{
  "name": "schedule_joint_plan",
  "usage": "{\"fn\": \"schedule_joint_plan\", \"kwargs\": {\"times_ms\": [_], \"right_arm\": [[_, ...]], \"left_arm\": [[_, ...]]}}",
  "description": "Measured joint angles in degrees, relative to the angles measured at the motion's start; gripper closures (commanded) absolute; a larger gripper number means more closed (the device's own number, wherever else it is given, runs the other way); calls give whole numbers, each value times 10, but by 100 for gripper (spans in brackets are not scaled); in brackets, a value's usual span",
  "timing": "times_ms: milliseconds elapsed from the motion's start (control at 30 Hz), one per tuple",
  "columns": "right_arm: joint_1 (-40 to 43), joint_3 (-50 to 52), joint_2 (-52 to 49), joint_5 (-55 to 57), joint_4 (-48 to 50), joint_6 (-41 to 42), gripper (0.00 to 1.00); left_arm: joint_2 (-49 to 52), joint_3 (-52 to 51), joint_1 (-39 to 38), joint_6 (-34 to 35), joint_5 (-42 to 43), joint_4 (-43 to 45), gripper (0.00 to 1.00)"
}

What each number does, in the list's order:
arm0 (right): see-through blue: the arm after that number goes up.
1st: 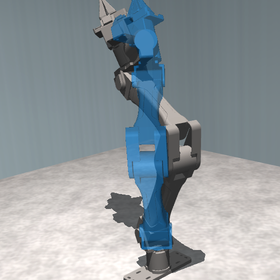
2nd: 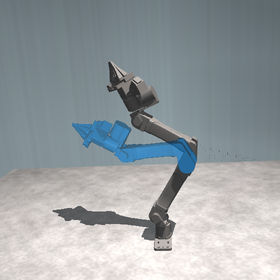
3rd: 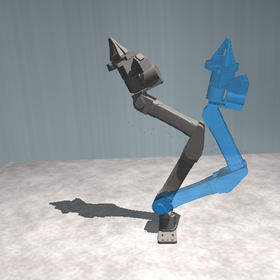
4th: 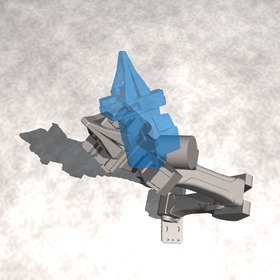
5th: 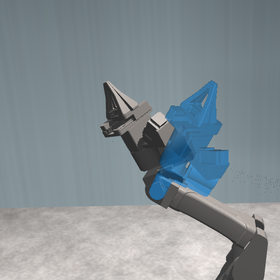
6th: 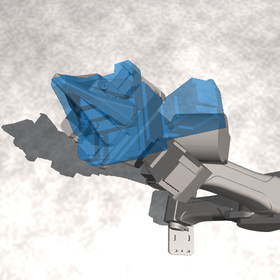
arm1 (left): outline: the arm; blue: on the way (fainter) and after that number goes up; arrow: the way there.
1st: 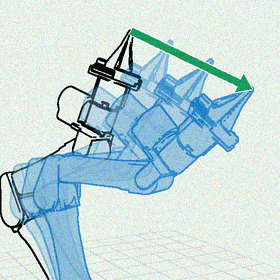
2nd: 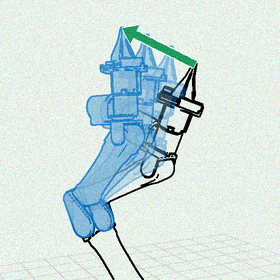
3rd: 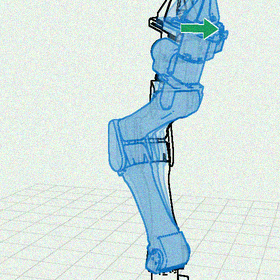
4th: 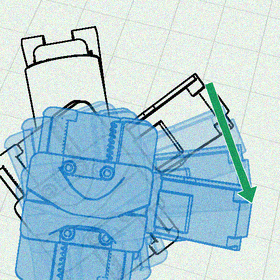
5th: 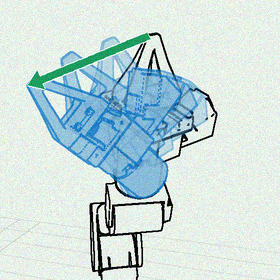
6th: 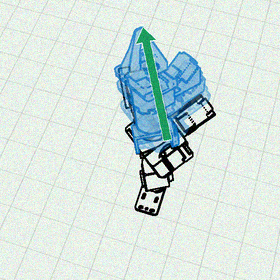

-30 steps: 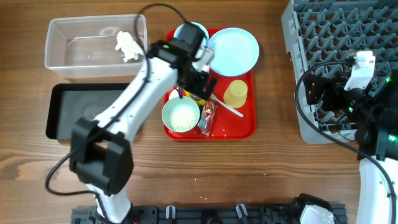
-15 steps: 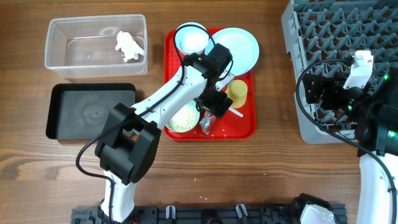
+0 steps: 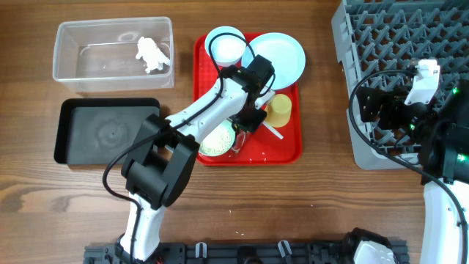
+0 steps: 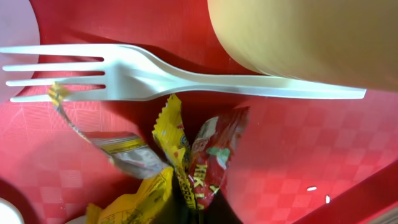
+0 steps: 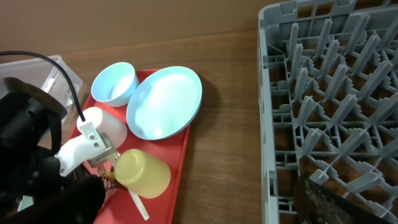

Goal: Sort waste into correct bins and load items into the dishwasher rack
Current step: 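Carry the wrappers with the left gripper and drop them into the clear bin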

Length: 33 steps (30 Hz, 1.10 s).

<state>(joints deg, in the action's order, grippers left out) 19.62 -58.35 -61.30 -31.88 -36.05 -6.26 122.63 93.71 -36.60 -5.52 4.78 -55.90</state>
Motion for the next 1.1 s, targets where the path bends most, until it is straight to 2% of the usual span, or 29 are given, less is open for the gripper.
{"fn": "schedule_joint_plan", "kwargs": {"times_ms": [267,433,633,667,767,900,1000,1100], "right_arm": [[0,0,0,0,0,0,0],[0,0,0,0,0,0,0],[0,0,0,0,0,0,0],[0,0,0,0,0,0,0],[0,0,0,0,0,0,0],[0,0,0,0,0,0,0],[0,0,0,0,0,0,0],[0,0,0,0,0,0,0]], "left_arm": [[0,5,0,0,0,-28,96],[-21,108,0,2,-9,-114,96],[-109,154,20,2,-156,-89,96],[-111,154,46,2,-186,-76,96],[-109,153,101,15,-204,-30,96],[-109,153,226,42,-222,84,96],[-109,153,290,50,-210,155,96],[-102,153,332,54,-170,176,96]]}}
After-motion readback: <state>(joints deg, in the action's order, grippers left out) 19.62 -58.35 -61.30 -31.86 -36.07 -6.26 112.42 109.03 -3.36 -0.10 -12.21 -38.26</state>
